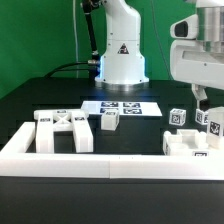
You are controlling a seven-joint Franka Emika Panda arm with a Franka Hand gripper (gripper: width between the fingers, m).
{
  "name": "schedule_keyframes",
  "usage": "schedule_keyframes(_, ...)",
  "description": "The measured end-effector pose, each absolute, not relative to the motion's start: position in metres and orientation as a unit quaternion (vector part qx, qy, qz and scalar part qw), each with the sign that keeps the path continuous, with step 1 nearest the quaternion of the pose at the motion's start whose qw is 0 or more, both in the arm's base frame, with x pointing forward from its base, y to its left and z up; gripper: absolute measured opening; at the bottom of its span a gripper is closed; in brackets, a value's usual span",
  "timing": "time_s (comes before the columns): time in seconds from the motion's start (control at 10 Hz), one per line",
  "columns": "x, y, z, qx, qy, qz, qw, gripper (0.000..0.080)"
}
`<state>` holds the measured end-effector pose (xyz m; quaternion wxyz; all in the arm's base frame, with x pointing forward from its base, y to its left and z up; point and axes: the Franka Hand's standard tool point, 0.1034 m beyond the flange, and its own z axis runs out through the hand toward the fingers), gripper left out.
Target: Assemble chair
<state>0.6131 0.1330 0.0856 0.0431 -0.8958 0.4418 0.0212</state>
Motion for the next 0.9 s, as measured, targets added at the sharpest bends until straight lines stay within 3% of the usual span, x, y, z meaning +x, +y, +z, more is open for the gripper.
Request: schedule_keyframes(0.9, 0.6142, 0.1315, 0.0844, -0.999, 0.013, -0.006, 0.048, 0.0648)
